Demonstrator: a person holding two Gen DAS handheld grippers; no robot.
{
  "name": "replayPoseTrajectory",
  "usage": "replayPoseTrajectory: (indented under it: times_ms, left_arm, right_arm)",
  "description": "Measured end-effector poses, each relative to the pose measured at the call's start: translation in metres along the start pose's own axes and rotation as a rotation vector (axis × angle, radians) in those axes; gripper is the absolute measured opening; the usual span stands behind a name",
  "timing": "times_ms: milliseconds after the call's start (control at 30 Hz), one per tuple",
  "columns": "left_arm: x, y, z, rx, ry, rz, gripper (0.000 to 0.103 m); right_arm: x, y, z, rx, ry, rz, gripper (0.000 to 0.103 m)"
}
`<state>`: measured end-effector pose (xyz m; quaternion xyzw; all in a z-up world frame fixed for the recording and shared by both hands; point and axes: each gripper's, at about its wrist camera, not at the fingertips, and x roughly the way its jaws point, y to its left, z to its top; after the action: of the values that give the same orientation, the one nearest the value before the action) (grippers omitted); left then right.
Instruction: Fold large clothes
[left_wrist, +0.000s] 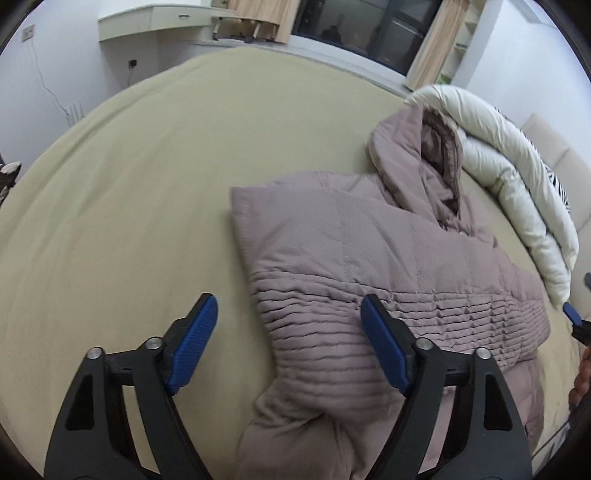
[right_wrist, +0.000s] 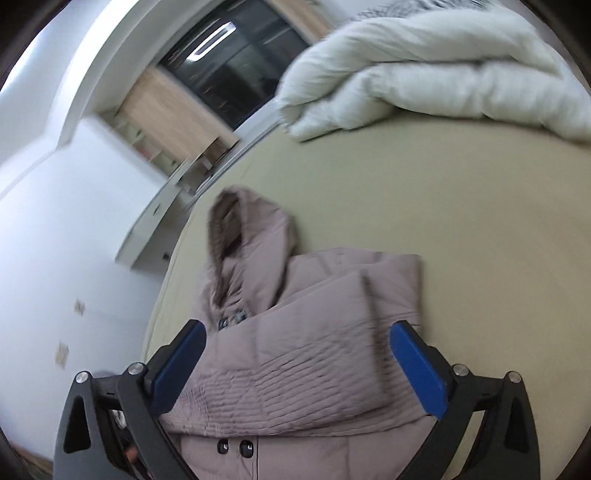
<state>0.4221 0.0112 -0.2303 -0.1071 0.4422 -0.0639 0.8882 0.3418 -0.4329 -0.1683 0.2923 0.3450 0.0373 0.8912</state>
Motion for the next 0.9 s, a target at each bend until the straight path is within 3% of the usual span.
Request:
replayPoseTrajectory:
  times_ms: [67, 133, 300, 400, 467, 633, 833, 900]
  left_arm:
    - [-0.018, 0.004, -0.004, -0.004, -0.031, 0.007, 0.076]
    - [-0.031, 0.001, -0.014, 0.010, -0.042, -0.021, 0.076]
    - [-0.032, -0.024, -0.051, 0.175, -0.032, 0.023, 0.076]
    - [-0.022, -0.024, -0.072, 0.213, 0.023, 0.031, 0.076]
    - [-0.011, -0.014, -0.073, 0.171, 0.035, 0.109, 0.076]
    - [0.004, 0.016, -0.053, -0.005, 0.002, 0.123, 0.076]
    - [0.009, 0.048, -0.065, -0.172, -0.060, 0.056, 0.076]
    - [0.015, 0.050, -0.066, -0.180, -0.057, 0.055, 0.077]
  right_arm:
    - [0.027, 0.004, -0.008, -0.041, 0.084, -0.024, 0.088]
    - [0.062, -0.013, -0.021, 0.023, 0.184, -0.047, 0.088]
    - [0.069, -0.001, -0.042, -0.037, 0.169, -0.099, 0.095]
    - [0.070, -0.002, -0.039, -0.023, 0.185, -0.101, 0.096]
    - [0.072, -0.006, -0.033, 0.028, 0.186, -0.085, 0.096]
    - [0.069, -0.005, -0.034, 0.063, 0.176, -0.083, 0.096]
    - [0.066, 0.003, -0.046, 0.015, 0.187, -0.096, 0.096]
    - [0.069, 0.008, -0.056, -0.058, 0.176, -0.121, 0.096]
